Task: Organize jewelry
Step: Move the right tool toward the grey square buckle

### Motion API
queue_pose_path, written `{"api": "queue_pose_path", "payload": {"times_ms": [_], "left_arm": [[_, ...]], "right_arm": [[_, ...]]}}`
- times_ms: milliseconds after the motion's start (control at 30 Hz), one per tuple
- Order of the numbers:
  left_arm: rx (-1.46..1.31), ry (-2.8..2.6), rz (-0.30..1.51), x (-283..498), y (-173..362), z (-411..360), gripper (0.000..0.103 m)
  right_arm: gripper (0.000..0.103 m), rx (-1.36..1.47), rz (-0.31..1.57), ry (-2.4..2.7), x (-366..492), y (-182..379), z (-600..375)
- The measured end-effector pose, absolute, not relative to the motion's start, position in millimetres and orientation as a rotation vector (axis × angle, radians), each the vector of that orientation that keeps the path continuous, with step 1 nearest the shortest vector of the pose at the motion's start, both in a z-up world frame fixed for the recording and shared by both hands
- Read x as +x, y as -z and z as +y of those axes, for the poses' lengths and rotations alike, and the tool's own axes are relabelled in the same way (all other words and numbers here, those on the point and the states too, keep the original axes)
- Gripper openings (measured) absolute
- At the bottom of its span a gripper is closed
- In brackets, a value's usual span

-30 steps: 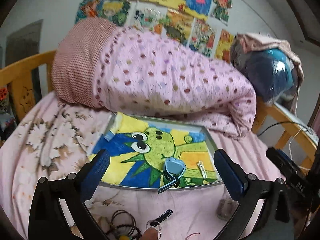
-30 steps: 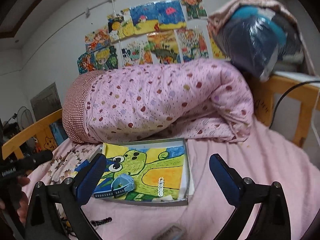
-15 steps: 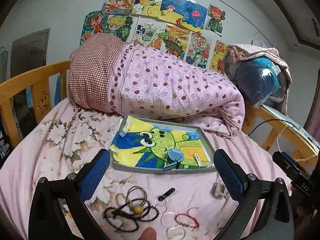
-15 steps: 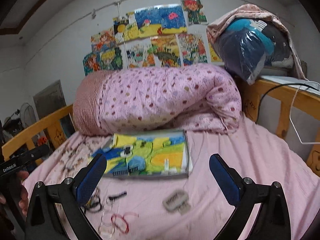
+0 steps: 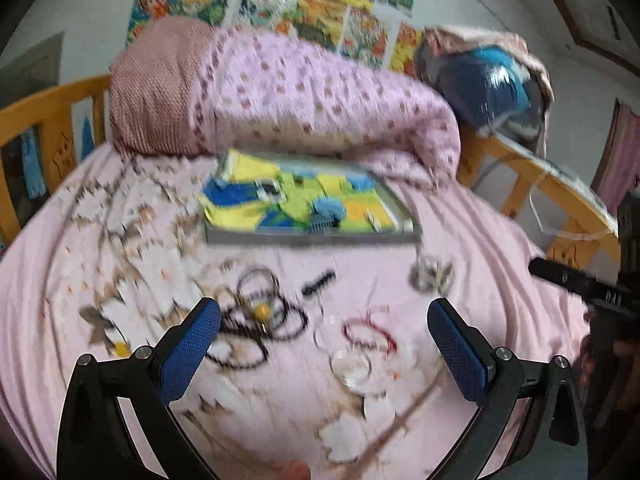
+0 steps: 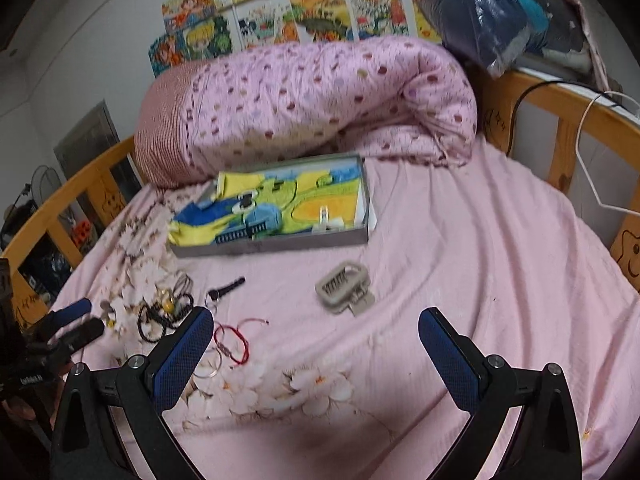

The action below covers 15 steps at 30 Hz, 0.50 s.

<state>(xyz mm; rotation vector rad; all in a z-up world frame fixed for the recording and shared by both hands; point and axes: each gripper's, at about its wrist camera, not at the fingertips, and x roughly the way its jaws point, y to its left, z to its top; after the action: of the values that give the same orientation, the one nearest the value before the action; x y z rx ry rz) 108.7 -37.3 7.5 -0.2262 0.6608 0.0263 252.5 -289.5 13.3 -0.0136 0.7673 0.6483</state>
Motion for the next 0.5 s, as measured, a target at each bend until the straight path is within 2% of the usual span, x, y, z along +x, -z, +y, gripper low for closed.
{"api": "queue_pose_path", "payload": {"times_ms": [167,500], "left_arm": [[-0.214,0.02,0.773,114.2,21.9,-47.6,0.101],[-0.234,0.062,0.882,132.2,55.6,-51.6,0.101]], "right_arm": [[0.103,-0.059,0.806,-0.674,262.3,3.3,-283.7],[0.103,-0.03,0.844,-0.767,320.4,31.0,-271.4]]}}
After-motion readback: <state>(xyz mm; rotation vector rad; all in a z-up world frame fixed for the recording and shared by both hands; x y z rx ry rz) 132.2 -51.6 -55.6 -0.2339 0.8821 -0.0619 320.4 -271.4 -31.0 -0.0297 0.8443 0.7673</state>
